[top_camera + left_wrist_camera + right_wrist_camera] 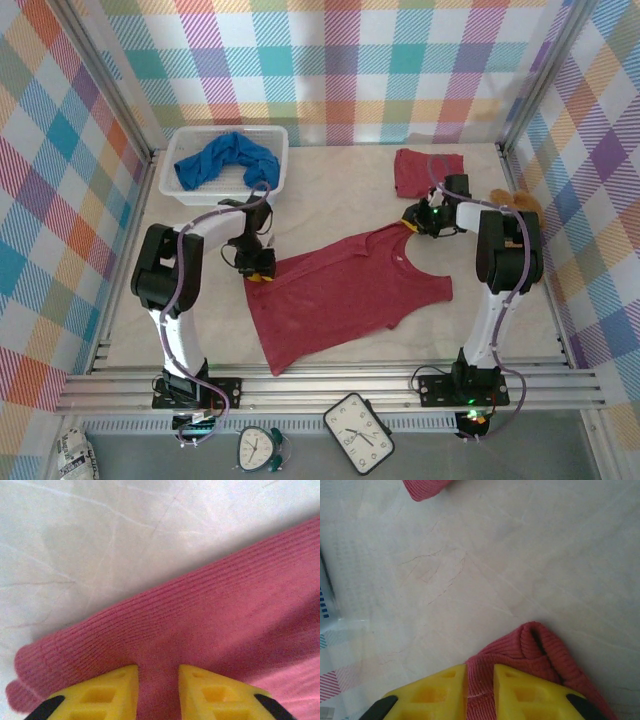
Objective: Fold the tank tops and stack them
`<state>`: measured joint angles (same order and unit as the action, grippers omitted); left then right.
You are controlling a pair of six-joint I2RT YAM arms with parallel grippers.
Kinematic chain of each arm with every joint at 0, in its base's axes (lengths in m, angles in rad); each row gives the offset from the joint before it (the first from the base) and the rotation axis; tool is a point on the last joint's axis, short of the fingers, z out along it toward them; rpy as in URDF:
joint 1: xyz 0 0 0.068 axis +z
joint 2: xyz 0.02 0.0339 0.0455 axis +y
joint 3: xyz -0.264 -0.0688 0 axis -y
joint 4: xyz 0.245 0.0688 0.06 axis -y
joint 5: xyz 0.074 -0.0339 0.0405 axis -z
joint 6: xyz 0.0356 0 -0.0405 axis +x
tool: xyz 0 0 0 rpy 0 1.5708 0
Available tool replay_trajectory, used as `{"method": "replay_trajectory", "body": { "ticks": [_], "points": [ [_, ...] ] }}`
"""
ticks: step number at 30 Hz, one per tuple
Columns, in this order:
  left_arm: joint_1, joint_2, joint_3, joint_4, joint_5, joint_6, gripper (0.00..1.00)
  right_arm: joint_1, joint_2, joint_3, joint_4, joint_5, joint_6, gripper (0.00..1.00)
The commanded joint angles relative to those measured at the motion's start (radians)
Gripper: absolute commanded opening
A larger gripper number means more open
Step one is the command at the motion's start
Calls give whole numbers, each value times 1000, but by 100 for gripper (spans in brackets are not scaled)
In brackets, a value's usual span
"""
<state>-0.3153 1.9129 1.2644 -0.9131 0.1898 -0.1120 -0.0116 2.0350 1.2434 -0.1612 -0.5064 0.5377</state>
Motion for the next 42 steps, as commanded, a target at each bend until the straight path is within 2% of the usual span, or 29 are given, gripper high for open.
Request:
{"method": "replay_trajectory", "body": {
  "ticks": [1, 6, 16, 22, 26, 29, 34, 38, 39, 42],
  "points": [
    [18, 48, 15, -17, -47, 24, 26, 7, 37, 36, -84, 20, -21, 21],
    [71, 114, 73, -44, -138, 38, 23, 8, 78, 104, -157, 45, -28, 20],
    [85, 218, 300, -108, -191, 112, 29, 24, 118, 171, -176, 49, -30, 20],
    [85, 227, 411, -146, -269, 149, 38, 26, -9, 83, -88, 13, -80, 22],
    [85, 184, 448, -204, -255, 149, 43, 59, -137, 38, -117, 53, -214, 34],
    [84, 80, 385, -216, -218, 103, 45, 89, -264, -56, -111, 95, -293, 44],
    [84, -143, 171, -196, -144, -4, 46, 145, -471, -219, -101, 119, -365, 56],
    [82, -330, -72, -128, -72, -137, 44, 263, -602, -285, -176, 239, -479, 58],
    [82, -381, -139, -101, -26, -170, 44, 287, -629, -304, -179, 247, -504, 59],
    [65, -527, -314, -28, 18, -300, 46, 358, -706, -364, -197, 235, -571, 60]
  ]
}}
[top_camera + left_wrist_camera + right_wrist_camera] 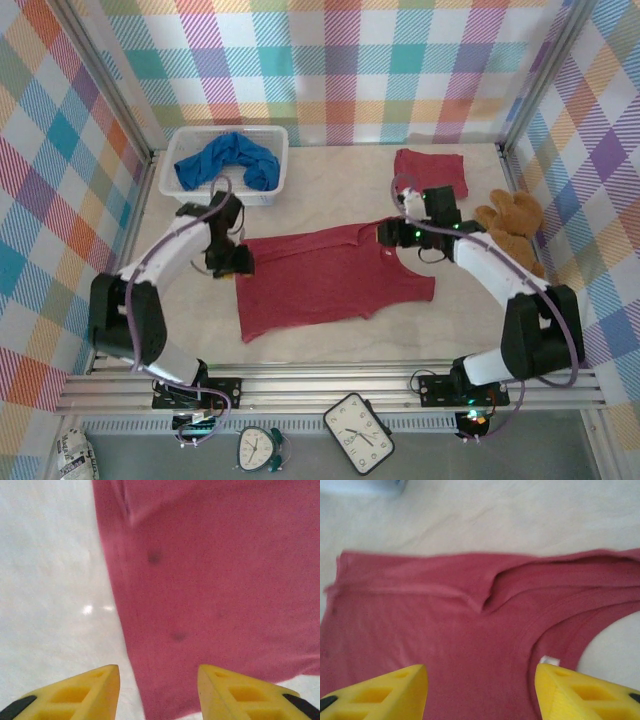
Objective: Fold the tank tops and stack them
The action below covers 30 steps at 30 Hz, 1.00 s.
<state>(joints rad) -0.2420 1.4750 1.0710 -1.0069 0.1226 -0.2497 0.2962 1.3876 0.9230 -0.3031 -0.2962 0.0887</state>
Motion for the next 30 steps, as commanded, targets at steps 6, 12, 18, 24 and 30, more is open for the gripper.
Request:
{"method": "replay_trajectory", "body": {
  "ticks": [6, 12, 18, 24, 30],
  "points": [
    [-97, -293, -339, 103, 93, -412, 48, 230, -141, -81, -124, 124, -301, 60],
    [-149, -448, -503, 141, 108, -590, 48, 301, -184, -140, -131, 70, -412, 61],
    [-217, -490, -577, 211, 102, -697, 48, 338, -175, -185, -134, 6, -512, 62],
    [-282, -487, -595, 207, 66, -734, 46, 364, -135, -188, -135, 25, -579, 60],
    [-282, -444, -603, 279, 38, -741, 44, 406, -61, -198, -110, 85, -594, 59]
  ]
}}
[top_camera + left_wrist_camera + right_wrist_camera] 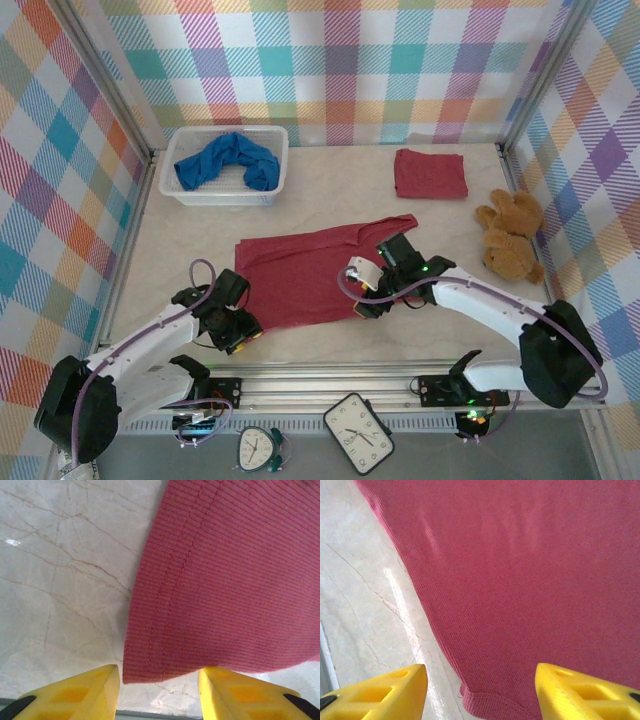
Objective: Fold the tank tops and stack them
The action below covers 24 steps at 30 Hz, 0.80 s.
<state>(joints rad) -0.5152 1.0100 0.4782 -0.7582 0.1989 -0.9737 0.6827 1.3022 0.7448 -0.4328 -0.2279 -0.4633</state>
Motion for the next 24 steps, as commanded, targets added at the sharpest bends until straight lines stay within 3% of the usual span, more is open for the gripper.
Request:
{"method": "replay_trajectory", "body": {
  "ticks": [1, 7, 15, 20, 24],
  "points": [
    [-9, 31, -7, 31, -49, -10, 43, 25, 31, -23, 28, 22, -43, 59],
    [-8, 84, 21, 33, -84, 31, 32, 77, 78, -20, 25, 54, -87, 58],
    [-8, 107, 55, 8, -101, 69, 6, 113, 150, -16, -3, 219, -105, 55],
    [-8, 107, 74, -23, -108, 91, 4, 154, 190, -20, 7, 278, -88, 49],
    [-8, 108, 101, -61, -126, 115, 1, 162, 185, -20, 3, 325, -66, 35]
  ]
}}
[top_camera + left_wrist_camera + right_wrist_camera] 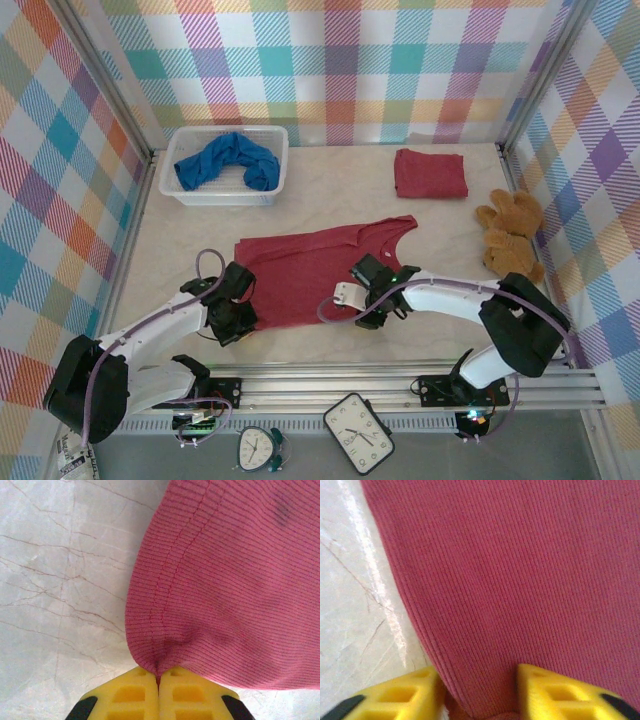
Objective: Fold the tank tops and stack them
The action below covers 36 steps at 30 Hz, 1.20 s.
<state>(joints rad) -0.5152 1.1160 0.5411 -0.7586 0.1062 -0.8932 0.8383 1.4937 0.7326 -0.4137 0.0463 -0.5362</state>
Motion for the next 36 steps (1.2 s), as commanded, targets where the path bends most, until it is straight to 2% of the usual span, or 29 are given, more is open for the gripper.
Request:
{"method": "replay_trajectory", "body": {
  "ticks": [1, 5, 9, 13, 24, 36],
  "points": [
    [-8, 4, 51, -74, -40, 43, 0, 6, -15, -7, -18, 53, 8, 32],
    [-8, 29, 110, -129, -64, 83, 0, 6, -45, -9, -38, 57, 12, 15],
    [-8, 73, 188, -186, -92, 144, 0, -2, -69, 22, -85, 19, -10, 8],
    [-6, 142, 275, -245, -133, 213, 1, -54, -74, 78, -153, -71, -54, 4],
    [74, 347, 481, -287, -146, 412, 4, -225, 101, 293, -342, -336, -154, 3],
    [204, 502, 563, -270, -113, 545, 6, -319, 335, 525, -509, -456, -191, 9]
  ]
}}
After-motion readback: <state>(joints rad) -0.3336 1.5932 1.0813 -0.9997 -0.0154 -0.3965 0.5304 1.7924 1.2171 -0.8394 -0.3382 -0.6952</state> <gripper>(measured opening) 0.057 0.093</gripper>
